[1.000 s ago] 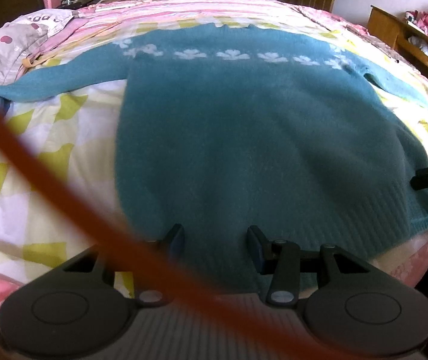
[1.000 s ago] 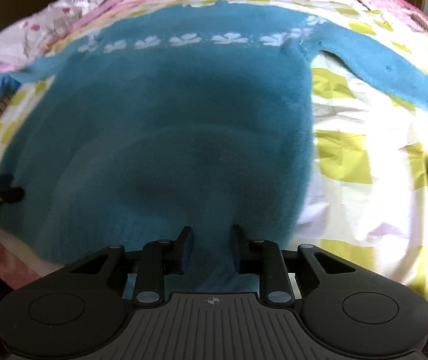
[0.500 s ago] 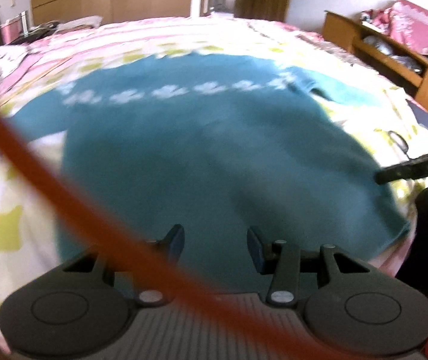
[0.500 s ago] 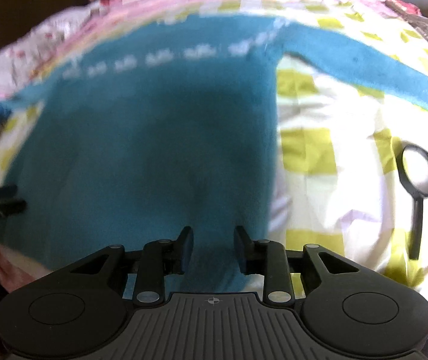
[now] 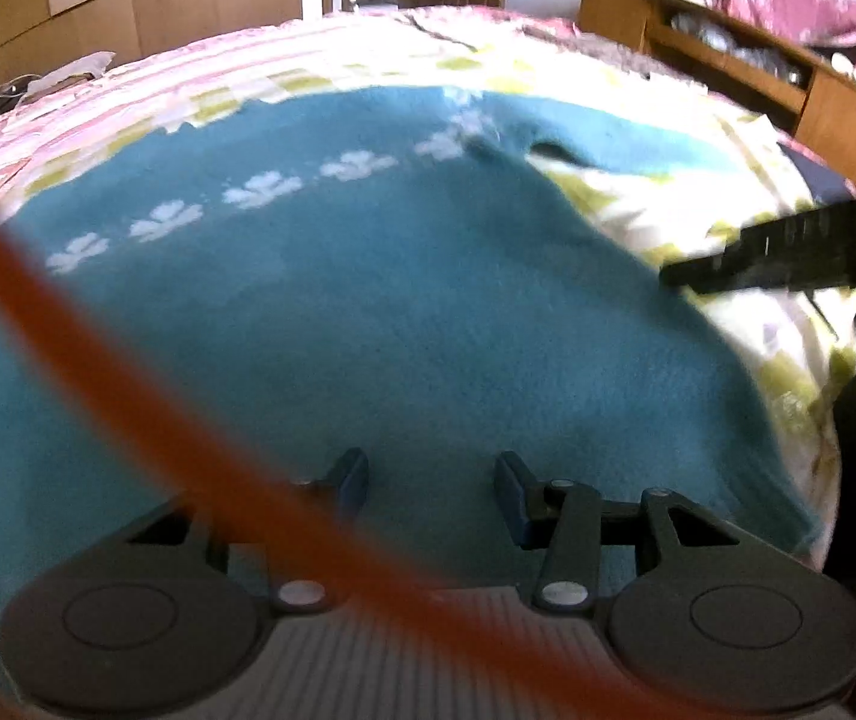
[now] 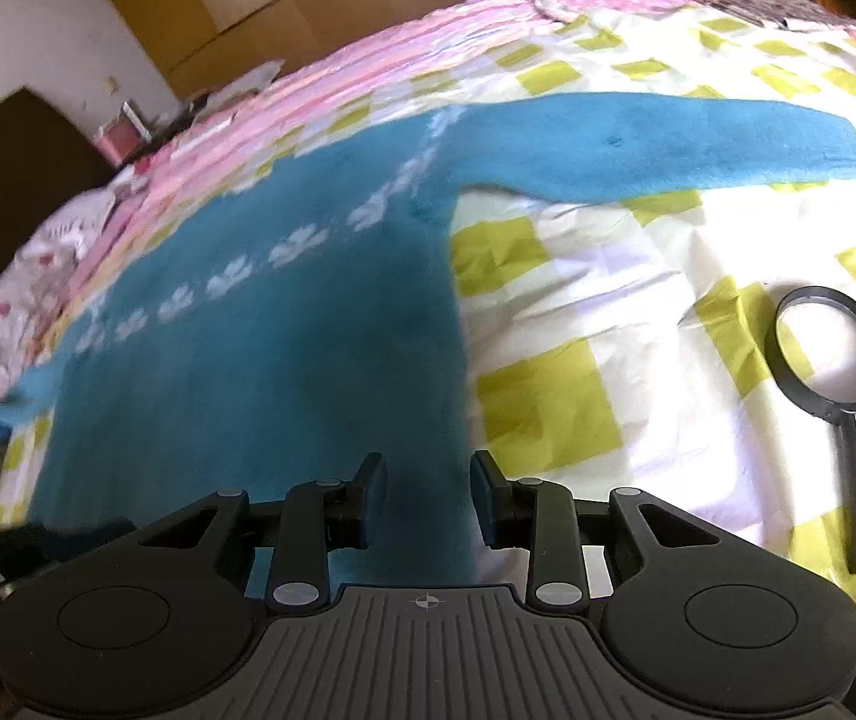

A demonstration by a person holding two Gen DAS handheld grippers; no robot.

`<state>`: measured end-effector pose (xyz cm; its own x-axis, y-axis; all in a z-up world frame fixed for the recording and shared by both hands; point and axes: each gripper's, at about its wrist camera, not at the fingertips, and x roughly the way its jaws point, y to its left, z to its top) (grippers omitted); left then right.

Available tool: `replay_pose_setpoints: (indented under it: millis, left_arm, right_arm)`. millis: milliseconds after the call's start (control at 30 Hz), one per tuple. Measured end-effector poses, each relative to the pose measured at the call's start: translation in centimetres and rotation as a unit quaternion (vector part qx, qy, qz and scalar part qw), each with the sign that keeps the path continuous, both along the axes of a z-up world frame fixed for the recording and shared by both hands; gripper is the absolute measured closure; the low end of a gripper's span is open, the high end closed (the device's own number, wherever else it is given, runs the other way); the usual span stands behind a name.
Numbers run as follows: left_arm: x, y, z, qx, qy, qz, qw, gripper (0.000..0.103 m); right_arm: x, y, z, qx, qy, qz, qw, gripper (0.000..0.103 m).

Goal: Fold small clothes
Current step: 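Smooth the sweater body flat on the bed with both grippers, then grasp the cuff of a teal sleeve with the right gripper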

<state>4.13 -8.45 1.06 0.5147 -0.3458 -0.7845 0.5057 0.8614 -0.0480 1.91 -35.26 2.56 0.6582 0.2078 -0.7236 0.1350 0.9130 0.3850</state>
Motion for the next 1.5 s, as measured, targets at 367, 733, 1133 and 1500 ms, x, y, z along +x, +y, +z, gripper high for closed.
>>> replay_pose_setpoints:
  millis: [367, 733, 1133, 1500]
  left_arm:
    - [1.6, -3.6, 0.7, -0.01, -0.008, -0.01, 0.9999, 0.049]
    - [2.5, -8.6, 0.9, 0.004, -0.047, -0.067, 0.9966, 0.048]
    - [4.1, -10.1, 0.4, -0.016, -0.036, -0.065, 0.9971, 0.048]
    - [4.2, -10.1, -0.1, -0.022, -0.035, -0.058, 0.9975, 0.047]
  right_arm:
    - [3.2, -8.9, -0.8, 0.051, -0.058, -0.188, 0.979, 0.07]
    - [4.4, -16.3, -3.8, 0.126, -0.068, -0.32, 0.937, 0.066]
    - [5.2, -20.4, -5.7, 0.205, -0.116, -0.376, 0.896, 0.066]
    - [5.5, -20.9, -6.4, 0.24, -0.165, -0.384, 0.876, 0.064]
